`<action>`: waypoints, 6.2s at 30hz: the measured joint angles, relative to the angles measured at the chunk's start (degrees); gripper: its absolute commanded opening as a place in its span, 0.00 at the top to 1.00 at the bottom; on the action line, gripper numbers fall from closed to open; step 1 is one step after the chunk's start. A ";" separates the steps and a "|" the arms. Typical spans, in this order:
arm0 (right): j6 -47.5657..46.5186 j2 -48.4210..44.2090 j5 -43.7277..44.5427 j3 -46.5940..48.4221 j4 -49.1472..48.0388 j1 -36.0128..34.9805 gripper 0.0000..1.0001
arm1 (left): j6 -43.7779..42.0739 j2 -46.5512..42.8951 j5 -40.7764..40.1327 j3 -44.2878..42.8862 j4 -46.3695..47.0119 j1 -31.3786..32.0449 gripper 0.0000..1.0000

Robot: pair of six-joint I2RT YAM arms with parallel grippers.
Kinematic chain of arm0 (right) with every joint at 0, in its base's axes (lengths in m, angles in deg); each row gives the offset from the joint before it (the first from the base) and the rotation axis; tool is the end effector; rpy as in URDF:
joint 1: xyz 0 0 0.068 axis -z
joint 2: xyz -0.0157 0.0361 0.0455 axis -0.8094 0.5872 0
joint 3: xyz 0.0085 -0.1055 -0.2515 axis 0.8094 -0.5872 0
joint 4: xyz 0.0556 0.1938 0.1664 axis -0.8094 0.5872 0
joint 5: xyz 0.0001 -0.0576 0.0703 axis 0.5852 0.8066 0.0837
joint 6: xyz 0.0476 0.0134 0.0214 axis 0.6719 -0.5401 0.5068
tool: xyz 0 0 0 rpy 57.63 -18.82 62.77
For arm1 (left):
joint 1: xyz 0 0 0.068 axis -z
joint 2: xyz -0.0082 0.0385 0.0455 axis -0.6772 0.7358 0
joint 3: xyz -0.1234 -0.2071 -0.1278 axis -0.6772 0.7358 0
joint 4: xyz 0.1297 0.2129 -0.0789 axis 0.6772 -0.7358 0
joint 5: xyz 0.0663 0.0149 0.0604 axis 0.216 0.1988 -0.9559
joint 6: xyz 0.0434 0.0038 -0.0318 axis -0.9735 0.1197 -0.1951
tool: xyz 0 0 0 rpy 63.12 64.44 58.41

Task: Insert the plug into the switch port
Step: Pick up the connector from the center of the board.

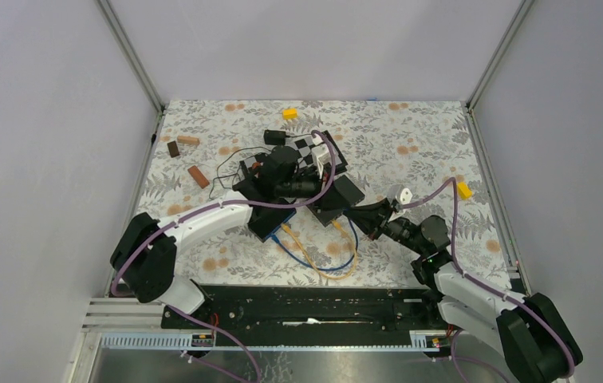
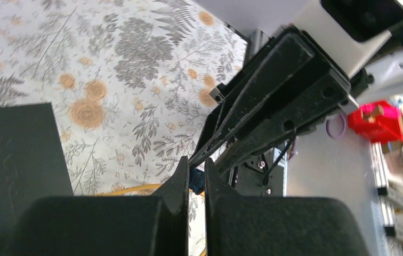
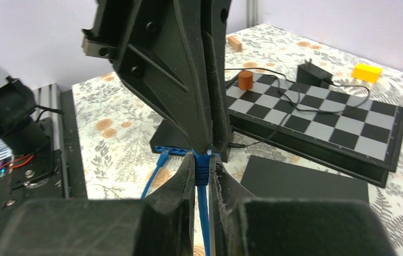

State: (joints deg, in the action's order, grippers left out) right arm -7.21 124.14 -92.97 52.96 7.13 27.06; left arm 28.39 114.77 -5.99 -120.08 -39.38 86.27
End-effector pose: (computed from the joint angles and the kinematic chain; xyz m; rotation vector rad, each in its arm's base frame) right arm 0.1470 0.0969 0.2250 -0.7128 1.1927 0.9046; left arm 0.2313 -0.2538 0.2911 0.9816 1.7916 -1.3998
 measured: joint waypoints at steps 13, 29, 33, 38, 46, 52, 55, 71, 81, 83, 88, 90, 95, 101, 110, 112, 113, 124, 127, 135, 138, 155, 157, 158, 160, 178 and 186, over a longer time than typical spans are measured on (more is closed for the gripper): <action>0.28 9.42 2.60 -0.07 -7.37 -0.02 1.00 | 19.23 -0.66 -15.96 4.96 3.37 0.55 1.00; -0.04 2.67 2.05 3.85 7.89 0.00 1.00 | 18.64 -1.03 -15.82 4.66 2.84 0.66 1.00; -0.24 2.69 0.92 4.24 8.98 0.04 1.00 | 16.20 -1.01 -13.97 4.66 2.86 0.46 1.00; -0.44 4.07 -0.98 5.62 10.03 0.17 1.00 | 11.69 -0.96 -10.91 4.55 2.82 -0.22 1.00; -1.27 8.83 -6.64 13.81 20.00 1.05 1.00 | 3.17 -0.96 -7.13 4.13 2.40 -1.60 1.00; -1.88 10.34 -11.41 18.05 27.47 1.66 1.00 | -0.98 -1.16 -3.52 4.13 1.92 -2.01 1.00; -1.92 10.34 -13.09 18.69 28.96 1.66 1.00 | -2.43 -1.51 -1.97 4.13 1.25 -2.01 1.00; -2.10 3.98 -16.65 17.44 30.67 1.77 1.00 | -3.69 -3.28 4.28 4.35 2.58 -1.44 1.00; -2.08 -3.15 -15.61 16.28 30.91 1.42 1.00 | -5.07 -6.21 6.93 7.26 11.02 -0.76 1.00; -2.08 -4.04 -16.13 16.28 31.71 1.42 1.00 | -5.55 -6.23 8.31 7.26 11.43 -0.70 1.00; -2.10 -6.38 -17.25 17.33 37.05 1.25 1.00 | -7.72 -6.25 11.87 7.34 11.69 -0.35 1.00; -2.21 -7.37 -17.16 18.21 39.52 1.03 1.00 | -8.87 -6.40 13.25 7.34 12.15 -0.24 1.00; -2.34 -9.90 -16.59 18.97 41.77 0.50 1.00 | -14.01 -8.02 14.80 7.34 12.28 0.63 1.00; -2.40 -10.71 -15.58 19.02 40.02 0.02 1.00 | -22.27 -10.47 14.82 7.13 9.88 1.25 1.00; -2.97 -10.49 -17.11 22.23 40.30 -0.02 1.00 | -31.52 -14.36 12.96 6.23 5.95 1.79 1.00; -3.06 -11.13 -17.14 22.73 41.42 -0.02 1.00 | -31.15 -14.56 12.96 6.23 6.23 1.73 1.00; -3.17 -11.63 -17.05 22.77 41.90 0.00 1.00 | -30.47 -14.51 13.14 6.23 6.34 1.53 1.00; -2.27 -20.74 -17.79 23.41 44.41 0.20 1.00 | -27.87 -14.21 9.42 10.14 1.64 -6.67 1.00; -2.25 -20.76 -17.59 23.21 43.85 0.20 1.00 | -26.36 -14.21 9.42 10.16 1.70 -6.60 1.00; -1.90 -20.13 -16.22 22.82 35.80 0.20 1.00 | -21.75 -13.62 9.07 11.39 4.50 -6.62 1.00; -1.86 -18.86 -16.17 24.24 32.41 0.20 1.00 | -20.81 -13.25 8.81 11.45 5.18 -6.62 1.00; 10.38 9.09 43.71 48.19 69.72 0.11 0.00 | -14.84 -12.52 3.63 11.45 5.40 -6.62 1.00; 11.06 10.12 44.52 48.17 73.22 0.11 0.01 | -14.25 -12.52 2.93 11.45 5.38 -6.62 1.00; 11.21 10.08 44.70 48.17 73.96 0.11 0.08 | -13.77 -12.52 2.51 11.45 5.38 -6.62 1.00; 11.04 9.42 44.96 48.17 74.49 0.11 0.25 | -12.76 -12.52 1.88 11.45 5.40 -6.62 1.00; -14.64 -9.22 12.59 22.77 41.38 0.13 0.00 | 13.51 -4.46 -6.97 1.77 -1.05 -6.62 1.00; -21.07 -7.85 4.39 19.21 29.07 -6.93 0.11 | 25.90 -4.48 -12.07 1.75 -1.77 -6.62 1.00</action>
State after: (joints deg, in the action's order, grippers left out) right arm -28.28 116.30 -88.58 72.18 36.20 20.13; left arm 54.29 110.29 -18.05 -118.33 -41.15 79.64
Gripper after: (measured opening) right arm 0.945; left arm 0.041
